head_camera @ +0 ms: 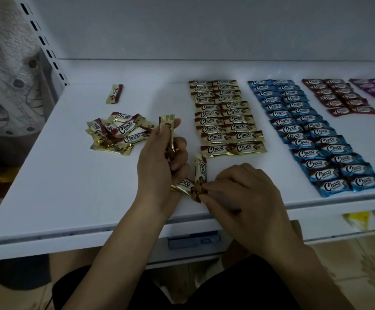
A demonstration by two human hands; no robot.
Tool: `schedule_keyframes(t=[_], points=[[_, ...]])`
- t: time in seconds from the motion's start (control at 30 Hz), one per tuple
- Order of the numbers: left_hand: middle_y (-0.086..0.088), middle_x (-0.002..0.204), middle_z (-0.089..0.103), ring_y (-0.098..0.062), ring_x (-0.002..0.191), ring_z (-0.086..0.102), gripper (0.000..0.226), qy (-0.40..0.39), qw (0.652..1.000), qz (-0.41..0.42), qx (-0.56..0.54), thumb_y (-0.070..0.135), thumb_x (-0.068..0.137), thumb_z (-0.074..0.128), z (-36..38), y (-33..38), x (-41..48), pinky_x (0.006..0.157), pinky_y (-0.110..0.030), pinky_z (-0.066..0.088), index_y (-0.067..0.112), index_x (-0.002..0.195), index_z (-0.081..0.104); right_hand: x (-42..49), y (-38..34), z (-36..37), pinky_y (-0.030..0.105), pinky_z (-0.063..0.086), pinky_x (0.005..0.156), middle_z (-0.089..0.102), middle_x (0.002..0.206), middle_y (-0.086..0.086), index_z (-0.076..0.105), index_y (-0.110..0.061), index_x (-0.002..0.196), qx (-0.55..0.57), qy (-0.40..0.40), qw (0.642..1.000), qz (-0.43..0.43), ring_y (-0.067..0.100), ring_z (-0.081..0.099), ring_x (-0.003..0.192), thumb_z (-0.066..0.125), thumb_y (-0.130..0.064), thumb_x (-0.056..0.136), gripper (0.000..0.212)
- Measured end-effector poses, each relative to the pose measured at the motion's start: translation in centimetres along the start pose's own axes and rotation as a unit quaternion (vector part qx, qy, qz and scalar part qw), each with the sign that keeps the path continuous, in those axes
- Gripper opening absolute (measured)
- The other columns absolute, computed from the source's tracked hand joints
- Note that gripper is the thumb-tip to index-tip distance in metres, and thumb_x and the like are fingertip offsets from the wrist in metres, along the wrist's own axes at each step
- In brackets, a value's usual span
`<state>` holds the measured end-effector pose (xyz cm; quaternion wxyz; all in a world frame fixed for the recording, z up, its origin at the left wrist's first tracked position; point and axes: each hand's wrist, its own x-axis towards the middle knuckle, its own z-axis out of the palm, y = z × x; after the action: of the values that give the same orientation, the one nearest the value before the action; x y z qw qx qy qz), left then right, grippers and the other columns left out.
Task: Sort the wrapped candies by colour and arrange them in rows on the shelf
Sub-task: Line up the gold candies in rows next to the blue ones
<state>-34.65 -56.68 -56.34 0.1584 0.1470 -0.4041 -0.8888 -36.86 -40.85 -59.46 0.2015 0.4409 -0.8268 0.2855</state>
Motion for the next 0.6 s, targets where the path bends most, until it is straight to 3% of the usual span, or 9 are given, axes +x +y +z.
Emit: schedule_keyframes(t=[0.17, 0.33, 0.43, 0.5, 0.6], points=[[0.005, 0.06, 0.049, -0.003, 0.042, 0.027, 0.025, -0.001, 1.0, 0.005, -0.006, 0.026, 0.103, 0.035, 0.1, 0.0, -0.1, 0.032, -0.013, 0.022, 0.015, 0.107, 0.057, 1.3, 0.7, -0.5, 0.027, 0.043, 0.077, 0.066, 0.1, 0.002, 0.068, -0.012, 0.102, -0.002, -0.011, 0.999, 0.044, 0.016, 0.055, 0.091, 0.053, -0.008, 0.086, 0.022], [0.007, 0.058, 0.043, -0.003, 0.04, 0.026, 0.025, 0.021, 0.985, 0.008, -0.169, 0.03, 0.102, 0.036, -0.7, 0.1, -0.1, 0.029, -0.012, 0.02, 0.02, 0.094, 0.058, 2.5, 0.4, 0.0, 0.034, 0.042, 0.075, 0.067, 0.096, -0.008, 0.069, -0.02, 0.095, -0.01, -0.109, 0.992, 0.065, 0.017, 0.057, 0.093, 0.049, -0.038, 0.088, 0.028], [0.007, 0.058, 0.043, -0.003, 0.04, 0.027, 0.027, 0.029, 0.987, 0.01, -0.157, 0.029, 0.103, 0.034, -0.6, 0.1, 0.0, 0.029, -0.012, 0.021, 0.02, 0.095, 0.058, 2.4, 0.9, -0.1, 0.031, 0.042, 0.073, 0.067, 0.095, -0.006, 0.071, -0.02, 0.089, -0.013, -0.078, 0.995, 0.058, 0.019, 0.058, 0.092, 0.06, -0.023, 0.084, 0.013], [0.007, 0.058, 0.044, -0.002, 0.04, 0.027, 0.026, 0.031, 0.991, 0.014, -0.13, 0.027, 0.103, 0.034, -0.2, -0.1, 0.1, 0.029, -0.012, 0.021, 0.018, 0.097, 0.057, 2.2, 1.5, -0.2, 0.03, 0.044, 0.073, 0.066, 0.096, -0.001, 0.073, -0.02, 0.088, -0.043, -0.04, 0.996, 0.061, 0.02, 0.057, 0.092, 0.061, -0.013, 0.079, 0.017], [0.007, 0.057, 0.045, -0.003, 0.04, 0.026, 0.024, 0.035, 0.993, 0.011, -0.11, 0.027, 0.103, 0.034, 0.3, -0.2, 0.1, 0.03, -0.013, 0.021, 0.018, 0.099, 0.056, 1.9, 1.7, -0.5, 0.026, 0.038, 0.073, 0.065, 0.094, 0.001, 0.074, -0.02, 0.089, -0.091, -0.003, 0.993, 0.069, 0.016, 0.05, 0.092, 0.05, -0.012, 0.078, 0.027]])
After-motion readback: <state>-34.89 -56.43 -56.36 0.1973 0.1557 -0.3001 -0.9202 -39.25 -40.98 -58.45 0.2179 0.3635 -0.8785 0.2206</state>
